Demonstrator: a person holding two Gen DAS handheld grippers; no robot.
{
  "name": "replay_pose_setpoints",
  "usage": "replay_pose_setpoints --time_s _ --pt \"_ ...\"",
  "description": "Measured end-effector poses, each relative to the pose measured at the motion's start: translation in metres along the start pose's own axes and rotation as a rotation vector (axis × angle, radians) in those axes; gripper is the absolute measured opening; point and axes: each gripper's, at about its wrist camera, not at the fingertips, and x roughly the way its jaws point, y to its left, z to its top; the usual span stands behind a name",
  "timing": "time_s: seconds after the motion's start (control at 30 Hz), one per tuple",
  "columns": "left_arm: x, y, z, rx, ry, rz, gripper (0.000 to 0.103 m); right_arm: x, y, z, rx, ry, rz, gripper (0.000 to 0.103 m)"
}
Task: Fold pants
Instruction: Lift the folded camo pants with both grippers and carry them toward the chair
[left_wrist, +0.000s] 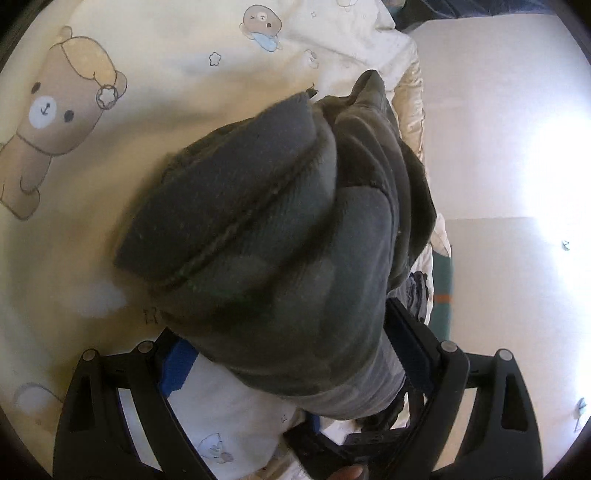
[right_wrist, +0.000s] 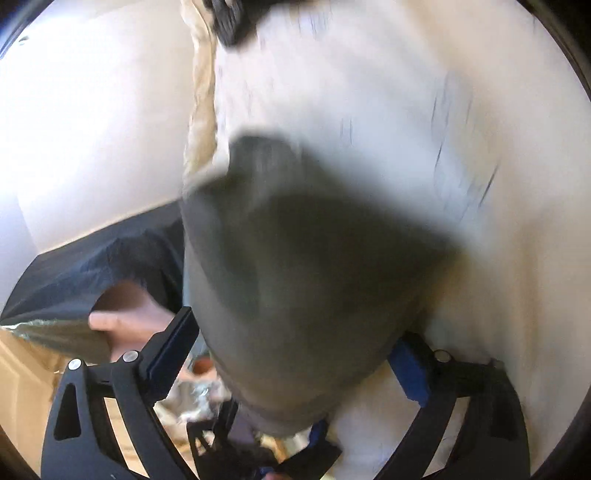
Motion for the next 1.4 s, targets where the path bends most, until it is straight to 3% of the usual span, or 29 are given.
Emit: replay_pose_setpoints --time_s 0.07,0.2,0.27,0.33,0.4,0.47,0.53,0.67,0.87,1.0,1.1,1.23,1.4 --pt "-0.004 0.000 0.001 0.003 -0.003 -0.008 0.090 -0.003 0.002 0.007 -0.009 -0.037 -0.014 0.097" --pt "-0.011 0.003 0.004 -0.061 -0.052 0.017 0.088 0.018 0.006 0.015 -0.017 -0.003 -0.092 0.096" --pt "-0.009 0.004 0.006 -0.059 -0.055 0.030 0.089 0.025 0.014 0.016 -0.042 -0.008 -0.120 0.090" --pt "-0.001 0.001 0.010 -0.026 -0.042 0.056 0.088 0.030 0.022 0.012 -0.075 -0.005 -0.151 0.059" --pt "-0.003 -0.001 0.017 -0.034 -0.058 0.051 0.075 0.029 0.030 0.013 -0.118 0.009 -0.165 0.048" --pt "-0.010 -0.013 0.019 0.005 -0.068 0.065 0.046 0.026 0.044 0.008 -0.185 0.007 -0.171 0.039" --pt "-0.014 -0.020 0.019 -0.002 -0.032 0.071 0.034 0.018 0.056 0.004 -0.246 -0.010 -0.168 0.032" --pt "-0.041 -0.040 0.032 -0.013 -0.006 0.054 0.024 -0.001 0.086 -0.010 -0.307 -0.006 -0.115 0.029" --pt "-0.123 -0.093 0.044 0.060 -0.027 0.010 0.023 -0.039 0.145 -0.055 -0.362 -0.002 -0.018 0.028" --pt "-0.181 -0.105 0.053 0.084 -0.064 -0.025 0.023 -0.043 0.181 -0.101 -0.399 0.041 0.032 0.028" --pt "-0.247 -0.094 0.071 0.095 -0.116 -0.031 0.023 -0.023 0.206 -0.142 -0.420 0.103 0.061 0.028" --pt "-0.318 -0.086 0.117 0.110 -0.195 0.004 0.023 0.033 0.235 -0.198 -0.438 0.197 0.086 0.028" --pt "-0.376 -0.061 0.188 0.147 -0.264 0.003 0.023 0.109 0.254 -0.266 -0.459 0.287 0.124 0.028"
